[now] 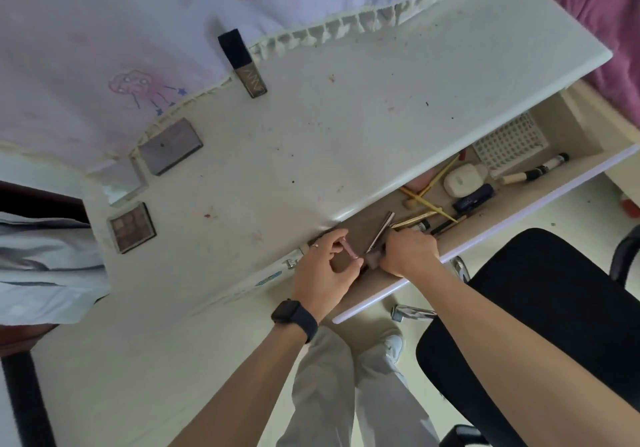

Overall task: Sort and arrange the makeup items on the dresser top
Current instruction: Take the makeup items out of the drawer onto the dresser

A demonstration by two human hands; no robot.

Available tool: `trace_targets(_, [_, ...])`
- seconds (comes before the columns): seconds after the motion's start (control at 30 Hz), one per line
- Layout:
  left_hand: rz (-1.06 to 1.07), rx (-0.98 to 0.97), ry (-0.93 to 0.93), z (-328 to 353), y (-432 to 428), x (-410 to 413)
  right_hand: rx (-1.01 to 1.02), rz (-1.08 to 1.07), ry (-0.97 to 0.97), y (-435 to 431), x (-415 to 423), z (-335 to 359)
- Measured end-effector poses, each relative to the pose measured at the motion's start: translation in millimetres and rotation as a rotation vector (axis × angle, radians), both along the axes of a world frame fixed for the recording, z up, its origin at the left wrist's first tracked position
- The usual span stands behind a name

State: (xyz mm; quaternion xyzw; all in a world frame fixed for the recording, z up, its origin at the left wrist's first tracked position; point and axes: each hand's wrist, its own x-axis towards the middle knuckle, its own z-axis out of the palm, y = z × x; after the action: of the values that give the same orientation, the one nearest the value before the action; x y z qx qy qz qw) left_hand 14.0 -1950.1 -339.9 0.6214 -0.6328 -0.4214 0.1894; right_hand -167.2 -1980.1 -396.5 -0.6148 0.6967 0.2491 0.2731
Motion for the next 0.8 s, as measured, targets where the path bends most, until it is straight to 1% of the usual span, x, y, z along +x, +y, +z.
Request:
trace_targets(0.1, [0.180,-0.009,0.183,26,3,20,0.057,-0.034,0.013,-4,6,3])
trace_targets(0.2, [0.324,-0.021,0.277,42,1,49,0.053,-0.028,0.037,-7,11,4])
trace_targets(0.3, [0.433,-0.039,0.259,47,-8,74,0.012,-0.024,0.053,-6,12,0])
trace_targets(0.4, [0.510,-0.066,0.161,44,-22,95,0.067,-0.062,0.033,-7,9,6])
trace_targets(0.47, [0.555,-0.086,0.093,41,-32,108,0.063,-0.107,-0.015,-7,9,20])
trace_targets(0.53, [0.583,-0.111,0.006,36,-44,120,0.001,-0.173,-0.133,-5,9,38])
trace_targets(0.63, [0.627,-0.118,-0.105,33,-59,144,-0.130,-0.290,-0.412,7,24,70])
trace_targets(0.73, [0.592,-0.096,-0.199,29,-68,155,-0.258,-0.407,-0.699,27,46,102])
trace_targets(0.8, [0.573,-0.129,-0.254,29,-75,166,-0.315,-0.460,-0.849,25,69,116])
